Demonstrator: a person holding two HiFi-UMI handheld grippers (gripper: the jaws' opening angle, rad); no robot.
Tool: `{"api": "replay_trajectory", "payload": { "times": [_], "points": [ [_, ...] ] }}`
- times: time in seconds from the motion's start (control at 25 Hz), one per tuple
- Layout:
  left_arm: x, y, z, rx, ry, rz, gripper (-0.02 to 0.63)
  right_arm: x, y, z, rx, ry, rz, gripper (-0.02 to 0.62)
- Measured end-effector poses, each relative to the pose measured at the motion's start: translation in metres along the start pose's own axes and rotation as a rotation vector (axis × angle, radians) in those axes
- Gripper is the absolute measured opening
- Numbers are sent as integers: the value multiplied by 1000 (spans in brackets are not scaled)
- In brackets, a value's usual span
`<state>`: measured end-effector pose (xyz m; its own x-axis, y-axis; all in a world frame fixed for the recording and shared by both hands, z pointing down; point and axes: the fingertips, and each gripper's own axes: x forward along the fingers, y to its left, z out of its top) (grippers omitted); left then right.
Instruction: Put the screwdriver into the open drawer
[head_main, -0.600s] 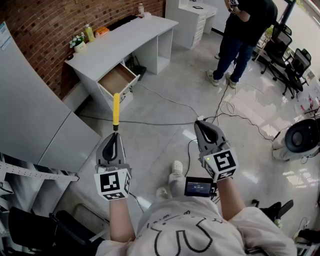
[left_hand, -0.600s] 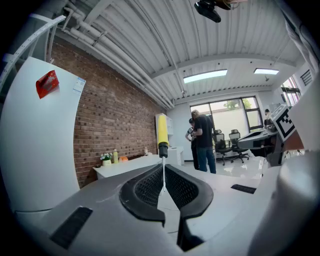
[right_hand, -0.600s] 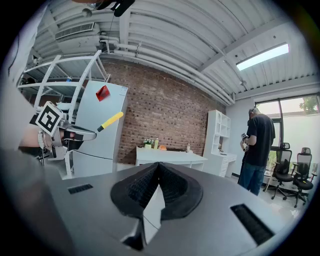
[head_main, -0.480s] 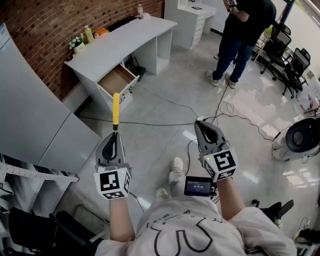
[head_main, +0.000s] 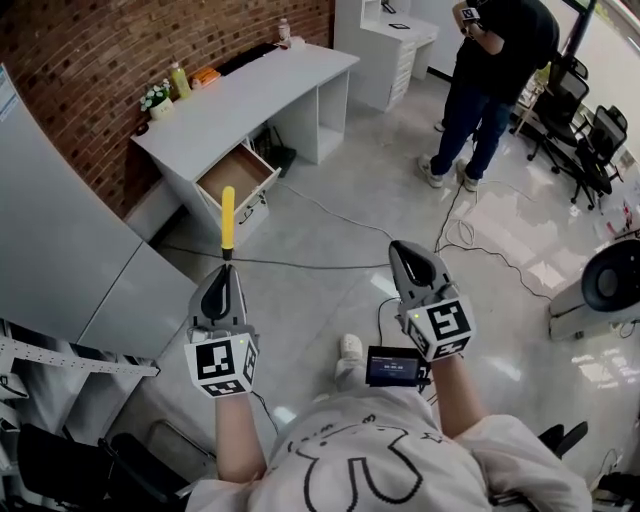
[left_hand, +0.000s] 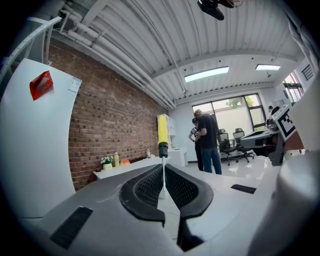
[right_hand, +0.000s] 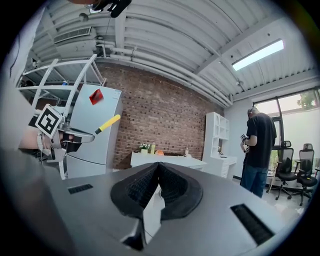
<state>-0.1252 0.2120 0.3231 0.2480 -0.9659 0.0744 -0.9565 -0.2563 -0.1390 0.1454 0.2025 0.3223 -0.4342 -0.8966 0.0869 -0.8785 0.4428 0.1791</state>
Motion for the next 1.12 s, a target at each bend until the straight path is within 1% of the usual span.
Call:
{"api": "replay_trajectory", "payload": {
  "times": [0.16,0.28,0.44,0.72,0.88,1.12],
  "points": [
    [39,2,15,4,-25,30,20,32,-39,12,-1,-40,-5,18],
    [68,2,21,8,-27,49,20,59,-65,15,7,-52,2,18],
    [105,2,23,0,-10,76,20,95,-88,14,14,-55,42,18],
    [161,-8,20,0,21,129,20,146,-136,-2,26,-31,107,19],
    [179,-9,9,-2,56,146,20,171,-153,-7,45,-32,120,20],
    [196,-3,6,-10,68,172,20,197,-160,-12,53,-25,150,20]
  ]
}}
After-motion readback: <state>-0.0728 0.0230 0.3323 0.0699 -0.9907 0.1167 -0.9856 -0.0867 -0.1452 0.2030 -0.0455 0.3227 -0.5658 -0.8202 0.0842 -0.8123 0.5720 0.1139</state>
